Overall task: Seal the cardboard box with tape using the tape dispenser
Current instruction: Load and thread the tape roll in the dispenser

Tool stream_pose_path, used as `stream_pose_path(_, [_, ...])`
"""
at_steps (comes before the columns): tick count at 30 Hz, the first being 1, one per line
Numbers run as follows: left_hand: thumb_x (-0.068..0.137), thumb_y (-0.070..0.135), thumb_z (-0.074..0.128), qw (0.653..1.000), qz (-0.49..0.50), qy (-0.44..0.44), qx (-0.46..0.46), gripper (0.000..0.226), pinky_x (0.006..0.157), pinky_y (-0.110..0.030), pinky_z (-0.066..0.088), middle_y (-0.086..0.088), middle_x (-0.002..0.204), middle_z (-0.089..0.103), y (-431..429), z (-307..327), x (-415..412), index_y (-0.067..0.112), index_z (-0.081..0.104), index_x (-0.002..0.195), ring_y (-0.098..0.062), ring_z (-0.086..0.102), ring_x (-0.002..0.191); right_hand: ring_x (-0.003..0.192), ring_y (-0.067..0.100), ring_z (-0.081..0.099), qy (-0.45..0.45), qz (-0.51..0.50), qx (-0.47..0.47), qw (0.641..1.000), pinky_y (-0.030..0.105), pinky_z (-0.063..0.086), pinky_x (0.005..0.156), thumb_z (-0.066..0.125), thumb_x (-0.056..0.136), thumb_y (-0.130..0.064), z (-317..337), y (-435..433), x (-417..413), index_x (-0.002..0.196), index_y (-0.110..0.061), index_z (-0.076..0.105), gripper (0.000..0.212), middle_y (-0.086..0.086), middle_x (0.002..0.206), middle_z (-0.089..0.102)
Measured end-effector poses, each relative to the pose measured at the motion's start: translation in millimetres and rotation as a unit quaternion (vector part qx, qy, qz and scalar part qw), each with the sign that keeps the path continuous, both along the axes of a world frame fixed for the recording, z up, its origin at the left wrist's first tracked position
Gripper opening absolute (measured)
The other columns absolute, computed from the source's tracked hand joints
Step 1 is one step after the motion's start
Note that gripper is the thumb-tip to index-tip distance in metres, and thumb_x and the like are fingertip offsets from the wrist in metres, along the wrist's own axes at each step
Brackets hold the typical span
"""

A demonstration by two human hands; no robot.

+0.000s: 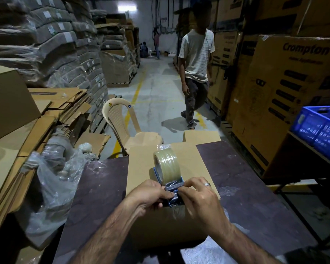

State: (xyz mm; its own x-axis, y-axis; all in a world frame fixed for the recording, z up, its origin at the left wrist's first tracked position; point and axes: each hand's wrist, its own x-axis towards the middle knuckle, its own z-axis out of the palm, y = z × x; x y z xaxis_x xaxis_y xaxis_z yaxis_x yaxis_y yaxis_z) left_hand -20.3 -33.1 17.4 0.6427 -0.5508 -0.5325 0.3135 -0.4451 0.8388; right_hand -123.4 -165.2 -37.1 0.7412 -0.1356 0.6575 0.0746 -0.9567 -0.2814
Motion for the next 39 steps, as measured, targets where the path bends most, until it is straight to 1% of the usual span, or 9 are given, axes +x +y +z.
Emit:
stream_pose_path(4, [0.085, -0.001, 0.066, 1.000, -0.002, -0.012, -0.002, 0.038, 0.032, -0.014, 0.032, 0.006, 0.040, 0.057, -0.2, 1.9, -3.8, 0.013, 0.047, 0.056, -0.005, 0.040, 0.035, 0.074, 0.014, 0.051, 0.033, -0.001, 0.021, 0.999, 0.022, 0.043, 0.059, 0.072, 0.080, -0.010, 1.1, 2.1, -1.1, 0.080, -0.014, 0.071, 0.004, -0.002, 0.080, 0.058])
stream_pose_path(8, [0.084, -0.004, 0.066, 1.000, 0.006, -0.028, -0.003, 0.036, 0.034, -0.015, 0.034, 0.004, 0.043, 0.058, -1.6, 0.1, -5.5, 0.013, 0.048, 0.056, -0.006, 0.042, 0.035, 0.072, 0.012, 0.050, 0.048, -0.015, 0.037, 0.998, 0.017, 0.039, 0.061, 0.076, 0.075, -0.008, 2.0, 4.2, 1.2, 0.076, -0.015, 0.072, 0.009, -0.004, 0.079, 0.058])
stream_pose_path(15, [0.074, -0.013, 0.064, 0.999, 0.011, -0.028, -0.018, 0.029, 0.035, -0.016, 0.038, 0.001, 0.046, 0.058, -1.3, -3.9, -9.3, 0.011, 0.058, 0.060, -0.007, 0.045, 0.036, 0.072, 0.013, 0.056, 0.084, -0.015, 0.049, 0.995, 0.023, 0.047, 0.062, 0.071, 0.080, -0.013, 0.5, 0.5, 4.5, 0.081, -0.018, 0.071, 0.006, -0.005, 0.083, 0.056])
stream_pose_path(21, [0.081, 0.003, 0.070, 0.999, -0.045, 0.000, -0.011, 0.039, 0.042, -0.019, 0.033, 0.002, 0.049, 0.056, 8.4, -3.1, -1.9, 0.017, 0.064, 0.046, -0.008, 0.045, 0.040, 0.068, 0.008, 0.053, 0.080, -0.024, 0.080, 0.993, 0.016, 0.040, 0.062, 0.076, 0.076, -0.014, 5.4, 0.4, 3.1, 0.078, -0.019, 0.073, 0.006, -0.007, 0.078, 0.058])
stream_pose_path(26, [0.090, 0.029, 0.064, 0.999, -0.016, 0.029, -0.028, 0.034, 0.037, -0.018, 0.026, 0.004, 0.047, 0.042, 9.6, -8.9, 1.5, 0.020, 0.060, 0.058, -0.009, 0.042, 0.040, 0.070, 0.005, 0.042, 0.085, -0.044, 0.081, 0.992, 0.011, 0.032, 0.063, 0.074, 0.078, -0.015, 3.0, 7.7, 3.9, 0.079, -0.019, 0.073, 0.005, -0.009, 0.076, 0.051])
stream_pose_path(28, [0.092, 0.029, 0.062, 0.998, -0.005, 0.046, -0.036, 0.029, 0.036, -0.016, 0.025, 0.004, 0.047, 0.041, 8.8, -10.3, 1.4, 0.019, 0.059, 0.066, -0.007, 0.039, 0.040, 0.070, 0.005, 0.041, 0.081, -0.044, 0.079, 0.993, 0.009, 0.029, 0.064, 0.074, 0.077, -0.016, 3.7, 9.7, 3.2, 0.079, -0.020, 0.073, 0.004, -0.009, 0.076, 0.051])
stream_pose_path(32, [0.092, 0.030, 0.062, 0.996, 0.002, 0.071, -0.060, 0.021, 0.038, -0.014, 0.027, 0.005, 0.049, 0.038, 7.6, -11.0, 1.4, 0.016, 0.059, 0.076, -0.005, 0.035, 0.041, 0.067, 0.005, 0.040, 0.072, -0.051, 0.078, 0.993, 0.014, 0.034, 0.062, 0.075, 0.075, -0.020, 4.5, 11.0, 3.0, 0.079, -0.022, 0.072, 0.005, -0.009, 0.076, 0.054])
stream_pose_path(35, [0.093, 0.026, 0.060, 0.985, 0.032, 0.115, -0.125, 0.019, 0.037, -0.014, 0.033, 0.005, 0.053, 0.036, 7.3, -14.2, 1.4, 0.008, 0.065, 0.088, -0.003, 0.033, 0.042, 0.066, 0.004, 0.039, 0.071, -0.060, 0.081, 0.992, 0.016, 0.034, 0.061, 0.076, 0.074, -0.021, 5.4, 13.6, 4.1, 0.078, -0.021, 0.072, 0.006, -0.008, 0.075, 0.054])
stream_pose_path(39, [0.092, 0.026, 0.060, 0.971, 0.056, 0.150, -0.179, 0.021, 0.041, -0.017, 0.036, 0.005, 0.057, 0.036, 8.0, -17.6, 0.3, 0.009, 0.061, 0.081, -0.003, 0.033, 0.042, 0.066, 0.004, 0.040, 0.074, -0.067, 0.085, 0.991, 0.014, 0.032, 0.060, 0.077, 0.074, -0.020, 5.6, 14.6, 4.9, 0.077, -0.021, 0.072, 0.006, -0.008, 0.075, 0.053])
